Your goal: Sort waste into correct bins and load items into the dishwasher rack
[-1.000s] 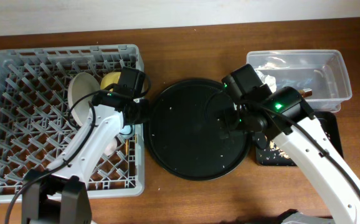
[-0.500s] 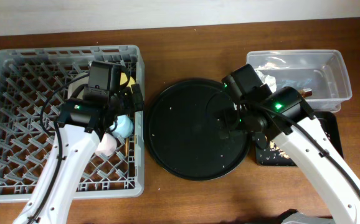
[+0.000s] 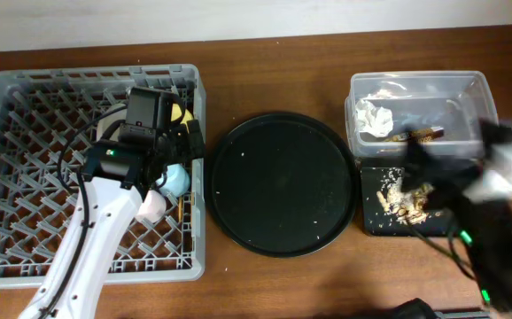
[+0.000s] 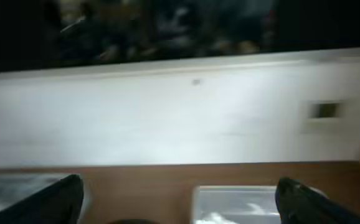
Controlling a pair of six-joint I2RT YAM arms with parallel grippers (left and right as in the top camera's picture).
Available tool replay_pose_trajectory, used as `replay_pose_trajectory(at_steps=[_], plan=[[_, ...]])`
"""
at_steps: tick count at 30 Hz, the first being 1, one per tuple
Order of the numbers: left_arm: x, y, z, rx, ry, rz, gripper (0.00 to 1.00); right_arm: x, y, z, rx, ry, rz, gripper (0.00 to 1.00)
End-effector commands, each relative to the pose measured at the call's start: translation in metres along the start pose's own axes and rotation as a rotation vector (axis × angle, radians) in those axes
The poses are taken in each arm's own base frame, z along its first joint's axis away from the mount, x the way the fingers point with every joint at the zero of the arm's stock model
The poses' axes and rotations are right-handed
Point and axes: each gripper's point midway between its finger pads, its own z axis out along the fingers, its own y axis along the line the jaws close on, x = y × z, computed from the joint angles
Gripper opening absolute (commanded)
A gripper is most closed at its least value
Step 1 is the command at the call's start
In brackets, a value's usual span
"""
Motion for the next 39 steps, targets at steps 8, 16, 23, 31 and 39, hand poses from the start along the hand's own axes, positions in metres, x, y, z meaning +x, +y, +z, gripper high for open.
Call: replay_pose_trajectory(at_steps=[8,16,23,31,39], plan=[[-0.004,0.002,-0.002,-0.011,-0.015,-0.009,0.99,0.159,-0.054,-0.002,0.097,-0.346,0.119,0.99],[-0.004,0.002,-0.002,-0.011,-0.014,-0.009,0.99,0.288,-0.067,0.025,0.145,0.004,0.072,0.99],[-0.004,0.002,-0.002,-0.011,-0.013,-0.008,0.99,0.29,-0.057,0.026,0.087,0.017,0.005,0.99],[-0.004,0.002,-0.002,-0.011,-0.014,-0.009,0.99,0.29,-0.057,0.026,0.086,0.017,0.005,0.99],[-0.003,0.005,-0.003,-0.024,-0.01,-0.003,0.99,0.29,-0.057,0.026,0.086,0.017,0.005,0.99]])
